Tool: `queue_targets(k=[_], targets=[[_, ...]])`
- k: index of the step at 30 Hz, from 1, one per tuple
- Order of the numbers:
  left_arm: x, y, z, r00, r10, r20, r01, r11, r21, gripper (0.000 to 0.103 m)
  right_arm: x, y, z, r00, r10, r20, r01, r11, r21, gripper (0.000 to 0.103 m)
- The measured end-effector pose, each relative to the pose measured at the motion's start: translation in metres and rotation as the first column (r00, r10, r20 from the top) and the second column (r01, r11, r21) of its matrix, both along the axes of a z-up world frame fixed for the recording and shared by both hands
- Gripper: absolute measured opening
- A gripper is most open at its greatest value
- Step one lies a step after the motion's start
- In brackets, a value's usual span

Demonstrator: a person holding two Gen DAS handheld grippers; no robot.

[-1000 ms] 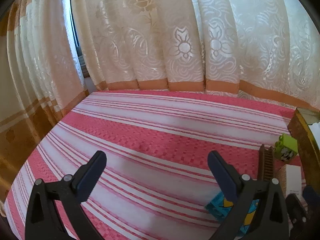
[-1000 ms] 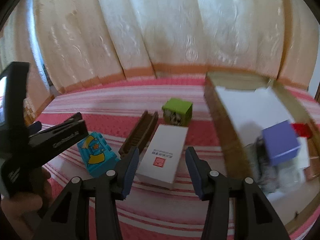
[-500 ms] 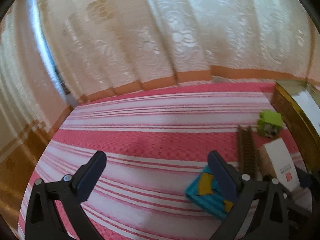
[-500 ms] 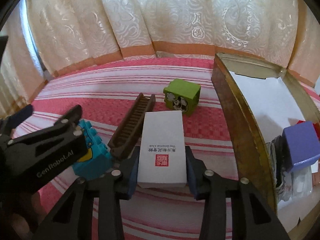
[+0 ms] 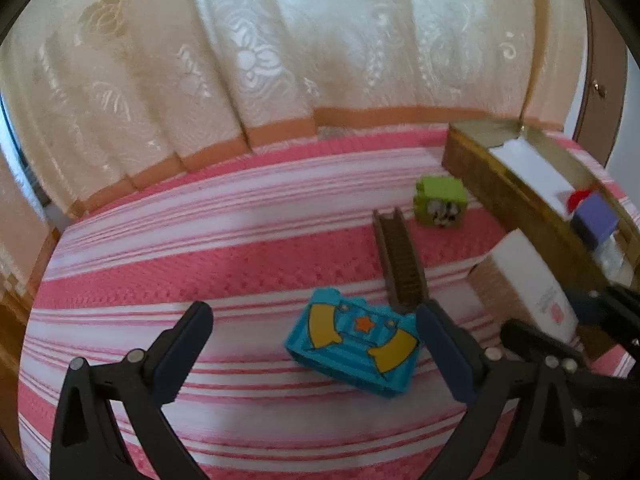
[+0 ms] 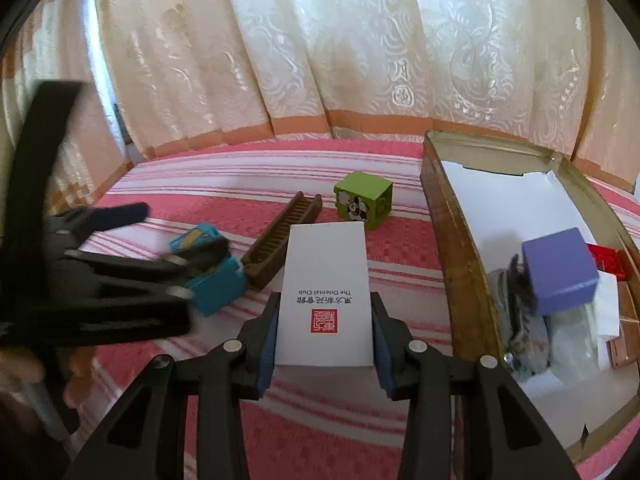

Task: Organize rigid objects
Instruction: 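Grasp the white card box with the right gripper while the left gripper grasps the blue Lego brick, then lift the white box and blue brick and carry them toward the gold box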

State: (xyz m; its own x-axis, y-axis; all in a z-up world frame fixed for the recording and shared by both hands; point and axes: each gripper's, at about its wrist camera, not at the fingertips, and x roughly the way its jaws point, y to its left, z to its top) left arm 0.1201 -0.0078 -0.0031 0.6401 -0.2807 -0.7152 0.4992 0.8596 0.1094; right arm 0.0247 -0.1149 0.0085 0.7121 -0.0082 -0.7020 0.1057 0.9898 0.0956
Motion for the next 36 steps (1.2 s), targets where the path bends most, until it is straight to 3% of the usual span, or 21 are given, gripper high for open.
queue_targets(k=[8,9,12,15,20,27,31,35,36], targets=[[0.006,-0.016,-0.023,0.999,-0.015,-0.052,0.021,0.995,0.102,0.103,-0.007,-0.003,0.004,0.999,0.004,0.041,-0.005,0.999,0.034,0.043],[0.006,-0.017,-0.023,0.999,-0.017,-0.036,0.021,0.995,0.096,0.1,-0.006,-0.004,0.004,0.999,0.005,0.04,-0.006,0.999,0.036,0.043],[0.007,-0.012,-0.021,0.996,-0.046,-0.079,0.048,0.998,0.031,0.074,-0.007,-0.004,0.004,0.999,0.003,0.04,-0.005,0.999,0.038,0.043],[0.01,-0.006,-0.021,0.994,-0.042,-0.103,0.042,0.999,0.002,0.073,-0.007,-0.004,0.004,0.999,0.003,0.04,-0.005,0.999,0.037,0.043],[0.009,-0.002,-0.018,0.998,-0.004,-0.055,0.006,1.0,0.028,0.073,-0.01,-0.006,0.006,0.998,0.004,0.068,-0.008,0.999,0.054,0.043],[0.009,0.011,0.006,0.99,0.141,0.02,-0.136,0.979,-0.149,0.073,-0.021,-0.007,0.03,0.97,-0.021,0.243,0.031,0.999,-0.037,0.043],[-0.001,-0.004,0.003,0.991,0.132,0.028,-0.126,0.98,-0.155,0.073,-0.02,-0.01,0.036,0.95,-0.033,0.31,0.074,0.99,-0.12,0.043],[-0.019,-0.012,0.013,0.982,0.142,0.123,-0.116,0.973,-0.197,0.073,-0.022,-0.017,0.039,0.94,-0.051,0.337,0.105,0.984,-0.145,0.043],[-0.021,-0.013,0.014,0.978,0.146,0.148,-0.115,0.973,-0.199,0.068,-0.021,-0.019,0.039,0.941,-0.053,0.336,0.107,0.984,-0.145,0.043]])
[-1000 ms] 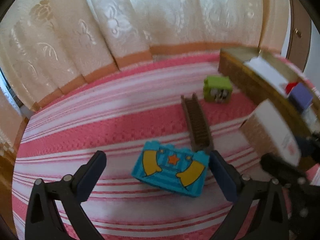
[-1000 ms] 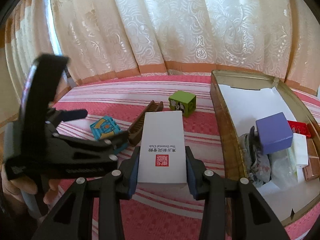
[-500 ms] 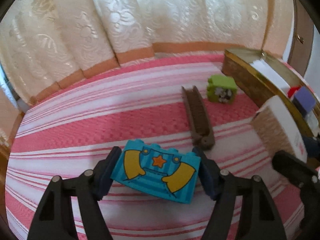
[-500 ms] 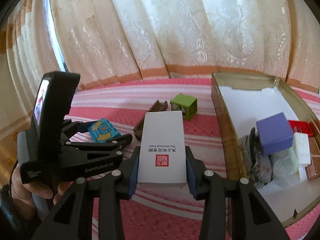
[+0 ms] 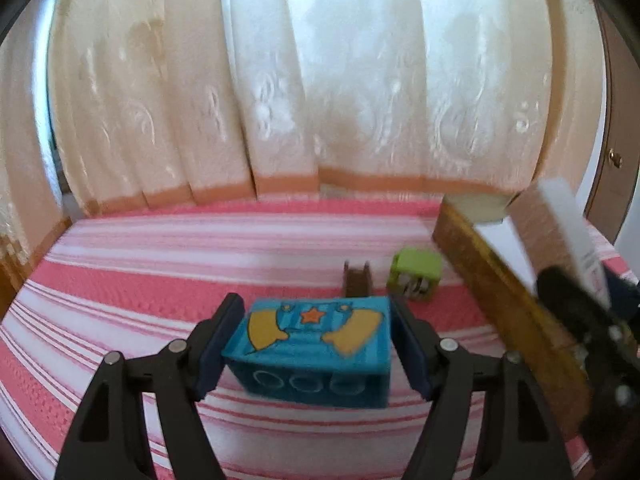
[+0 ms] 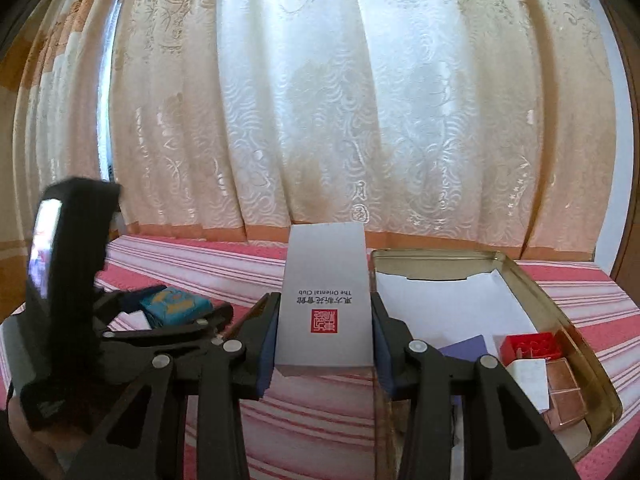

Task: Organize rigid objects
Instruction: 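Lift the white box and blue brick and carry them toward the gold box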

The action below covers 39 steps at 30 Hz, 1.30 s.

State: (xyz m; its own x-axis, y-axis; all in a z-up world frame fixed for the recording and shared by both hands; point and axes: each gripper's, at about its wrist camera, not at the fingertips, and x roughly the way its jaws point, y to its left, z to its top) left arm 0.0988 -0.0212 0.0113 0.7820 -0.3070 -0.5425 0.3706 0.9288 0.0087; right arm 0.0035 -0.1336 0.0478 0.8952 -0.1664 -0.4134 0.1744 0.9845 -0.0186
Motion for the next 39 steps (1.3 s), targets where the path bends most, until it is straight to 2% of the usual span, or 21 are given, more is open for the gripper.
queue_targets(k=[1,3,6,10,12,14,15,16,19,21,23,24,26,27,30,31,32,33,35,39], targets=[[-0.004,-0.001,0.003,0.999,0.004,0.035,-0.004,1.0,0.008,0.065,0.0,-0.001,0.0,1.0,-0.002,-0.002,0.002,1.0,-0.004,0.044],[-0.013,-0.004,0.006,0.995,0.001,0.098,-0.003,1.0,0.026,0.064,-0.001,-0.001,0.001,1.0,-0.012,0.0,0.012,1.0,-0.021,0.044],[-0.021,-0.008,0.009,0.99,-0.035,0.137,0.032,0.999,0.024,0.064,-0.005,-0.004,0.002,0.999,-0.037,0.016,0.038,0.998,-0.047,0.044],[-0.016,-0.005,0.012,0.991,-0.058,0.123,0.055,0.998,0.031,0.059,-0.006,-0.012,0.0,0.998,-0.057,0.008,0.058,0.997,-0.052,0.044],[-0.006,0.014,0.018,0.994,-0.084,0.073,0.087,0.996,-0.031,0.059,-0.006,-0.015,0.0,0.998,-0.055,0.003,0.055,0.998,-0.027,0.043],[0.005,0.036,0.023,0.999,-0.036,0.032,0.038,0.995,-0.096,0.066,-0.008,-0.017,0.001,0.999,-0.05,0.009,0.05,0.999,-0.003,0.043],[0.012,0.048,0.024,1.0,-0.001,0.002,0.001,0.993,-0.122,0.083,-0.009,-0.016,0.002,0.999,-0.046,0.009,0.046,0.999,0.003,0.043],[0.017,0.056,0.023,1.0,0.012,-0.026,-0.016,0.99,-0.141,0.094,-0.008,-0.016,0.001,0.999,-0.041,0.006,0.041,0.999,0.008,0.043],[0.024,0.065,0.019,0.994,-0.018,-0.106,-0.001,0.985,-0.175,0.095,-0.006,-0.016,0.0,1.0,-0.028,-0.007,0.028,0.999,0.022,0.043],[0.017,0.053,0.016,0.987,-0.103,-0.119,0.089,0.989,-0.122,0.095,-0.006,-0.016,0.0,1.0,-0.027,-0.008,0.027,0.999,0.026,0.043],[0.005,0.03,0.009,0.97,-0.201,-0.138,0.204,0.979,0.006,0.097,-0.007,-0.018,0.001,0.999,-0.034,0.0,0.034,0.999,0.03,0.043],[-0.004,0.016,-0.001,0.955,-0.243,-0.169,0.262,0.959,0.105,0.097,-0.008,-0.019,0.001,0.999,-0.038,0.002,0.038,0.999,0.032,0.043],[-0.018,-0.002,-0.015,0.948,-0.27,-0.169,0.307,0.915,0.261,0.097,-0.008,-0.021,0.002,0.999,-0.046,0.0,0.046,0.998,0.037,0.043],[-0.022,-0.006,-0.019,0.945,-0.281,-0.169,0.32,0.901,0.292,0.097,-0.007,-0.022,0.001,0.999,-0.049,-0.002,0.049,0.998,0.042,0.043],[-0.018,-0.013,-0.029,0.932,-0.283,-0.226,0.344,0.886,0.31,0.095,-0.007,-0.024,0.001,0.999,-0.052,-0.005,0.052,0.997,0.052,0.043],[-0.015,-0.013,-0.034,0.932,-0.266,-0.246,0.338,0.884,0.324,0.09,-0.007,-0.024,0.001,0.999,-0.053,-0.004,0.053,0.997,0.051,0.043],[-0.012,-0.009,-0.033,0.927,-0.272,-0.259,0.343,0.893,0.291,0.085,-0.008,-0.024,0.001,0.999,-0.055,-0.003,0.055,0.997,0.05,0.043],[-0.01,-0.007,-0.033,0.925,-0.265,-0.271,0.339,0.899,0.277,0.068,-0.008,-0.023,0.001,0.998,-0.055,-0.002,0.055,0.997,0.05,0.043],[-0.004,-0.001,-0.03,0.924,-0.247,-0.291,0.321,0.916,0.241,0.067,-0.008,-0.022,0.001,0.998,-0.058,0.0,0.058,0.997,0.049,0.043],[-0.002,0.003,-0.024,0.938,-0.224,-0.265,0.282,0.936,0.21,0.066,-0.009,-0.022,0.001,0.998,-0.059,0.0,0.059,0.997,0.048,0.043]])
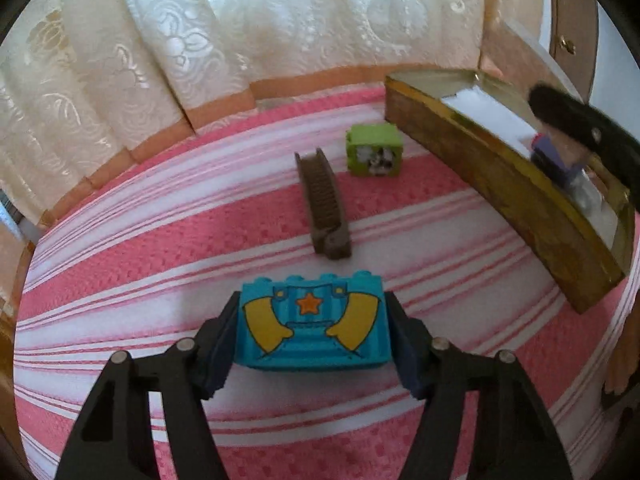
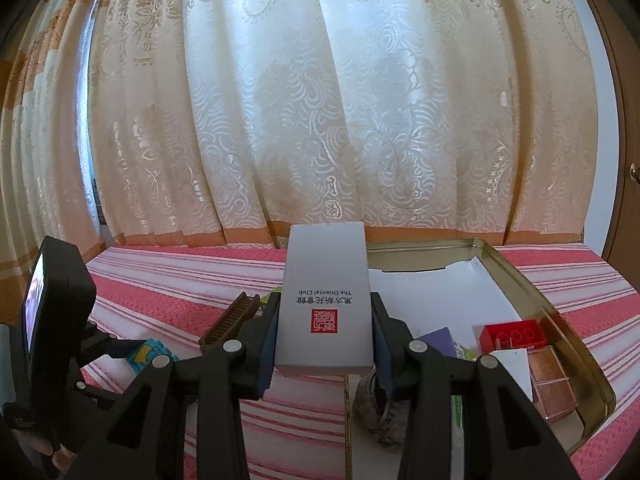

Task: Organize rigid objects
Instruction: 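Lift the white box and blue brick and carry them toward the gold box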

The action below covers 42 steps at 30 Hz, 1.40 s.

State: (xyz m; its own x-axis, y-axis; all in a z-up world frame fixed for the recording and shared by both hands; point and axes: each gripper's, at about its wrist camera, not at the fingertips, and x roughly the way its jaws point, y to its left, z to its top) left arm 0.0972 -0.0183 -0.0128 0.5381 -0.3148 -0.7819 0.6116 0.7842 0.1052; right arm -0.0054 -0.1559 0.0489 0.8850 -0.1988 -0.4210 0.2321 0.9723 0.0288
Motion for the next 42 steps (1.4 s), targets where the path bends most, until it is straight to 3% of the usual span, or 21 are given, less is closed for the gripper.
queue_targets(k=[3,6,7,12,17,33,42], targets=[[0.007,0.009,0.011,0.998,0.061,0.02,-0.058,0.99,-0.131,0.066,-0.002,-0.001,0.001,1.0,-0.006,0.012,0.006,1.0,0.003,0.043],[0.006,0.017,0.026,0.985,0.159,0.063,-0.136,0.953,-0.272,0.066,-0.004,-0.002,0.003,0.999,-0.017,0.028,0.017,1.0,-0.002,0.043],[0.003,0.018,0.029,0.98,0.181,0.087,-0.15,0.948,-0.281,0.066,-0.003,-0.002,0.002,1.0,-0.017,0.025,0.017,1.0,-0.003,0.043],[-0.009,0.002,0.033,0.935,0.244,0.259,-0.186,0.956,-0.229,0.066,-0.001,0.0,0.0,1.0,-0.011,0.01,0.011,1.0,-0.009,0.044],[-0.017,-0.012,0.035,0.915,0.237,0.325,-0.175,0.962,-0.21,0.066,-0.001,0.005,-0.001,1.0,-0.002,0.006,0.002,1.0,-0.03,0.044],[-0.017,-0.032,0.03,0.924,0.264,0.278,-0.208,0.954,-0.217,0.066,-0.004,0.0,0.003,1.0,-0.021,0.02,0.022,0.997,-0.078,0.044],[-0.029,-0.061,0.031,0.929,0.24,0.281,-0.18,0.958,-0.224,0.066,-0.016,-0.03,0.006,0.997,-0.07,0.028,0.072,0.994,-0.085,0.044]])
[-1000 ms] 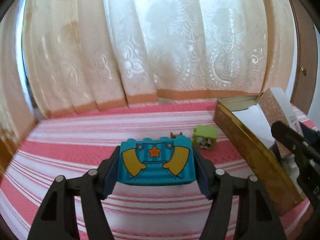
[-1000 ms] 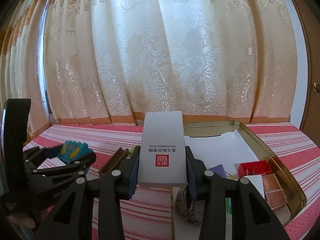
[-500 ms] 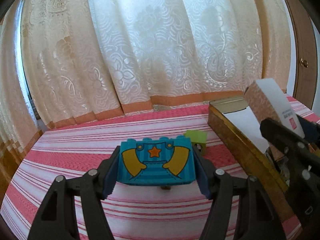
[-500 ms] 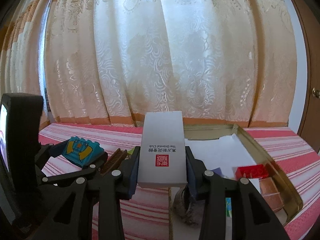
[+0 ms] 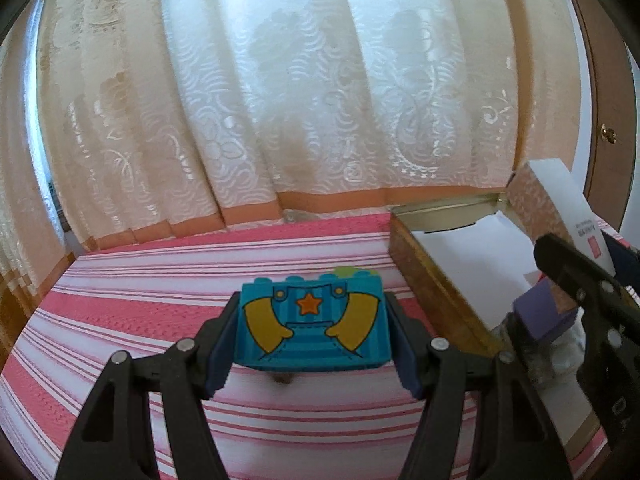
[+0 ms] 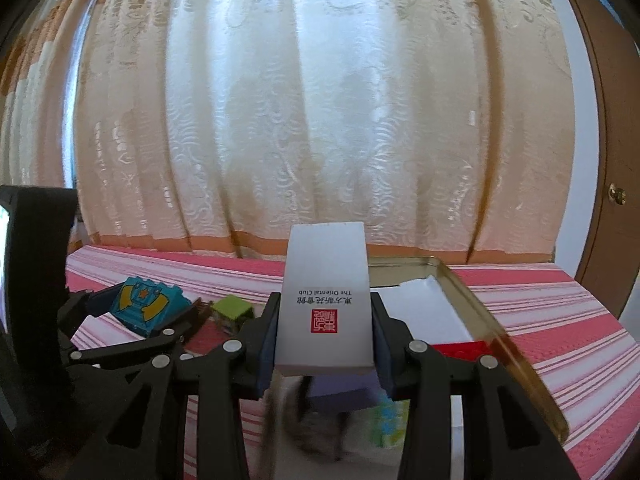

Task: Organize rigid objects
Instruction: 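Lift the white box and blue brick and carry them toward the gold box, then lower the blue brick with the left gripper while the right gripper lowers the white box into the gold box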

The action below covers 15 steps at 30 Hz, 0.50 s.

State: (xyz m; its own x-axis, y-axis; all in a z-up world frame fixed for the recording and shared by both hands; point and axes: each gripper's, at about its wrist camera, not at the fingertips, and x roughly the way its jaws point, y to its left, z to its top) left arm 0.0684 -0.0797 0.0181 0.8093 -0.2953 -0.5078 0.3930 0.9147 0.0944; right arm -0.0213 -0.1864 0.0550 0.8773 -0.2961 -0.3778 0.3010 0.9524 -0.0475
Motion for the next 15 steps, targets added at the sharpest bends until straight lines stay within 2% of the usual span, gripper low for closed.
queue_targets(k=[15], targets=[[-0.022,-0.048,0.006,0.997,-0.073,0.015,0.074,0.997,-0.016,0.066,-0.016,-0.051,0.004,0.997,-0.075,0.004,0.075,0.997,-0.008,0.044]])
